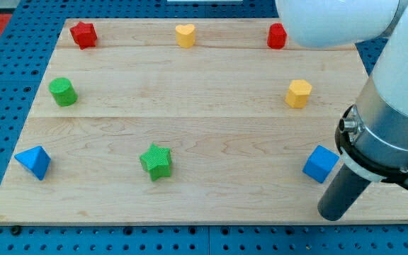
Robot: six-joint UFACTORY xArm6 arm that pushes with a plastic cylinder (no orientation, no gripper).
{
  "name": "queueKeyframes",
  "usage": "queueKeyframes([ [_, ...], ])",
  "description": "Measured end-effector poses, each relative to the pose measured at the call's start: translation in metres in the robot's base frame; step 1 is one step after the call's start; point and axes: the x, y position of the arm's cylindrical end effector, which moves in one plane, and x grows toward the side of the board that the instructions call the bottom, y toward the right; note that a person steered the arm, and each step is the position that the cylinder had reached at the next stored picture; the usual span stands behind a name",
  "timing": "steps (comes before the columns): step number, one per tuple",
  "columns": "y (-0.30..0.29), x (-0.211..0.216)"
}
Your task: Move the arm to the bottom center of the board
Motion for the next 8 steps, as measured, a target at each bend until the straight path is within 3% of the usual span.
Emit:
queueKeyframes([
  [8,-0.106,-0.024],
])
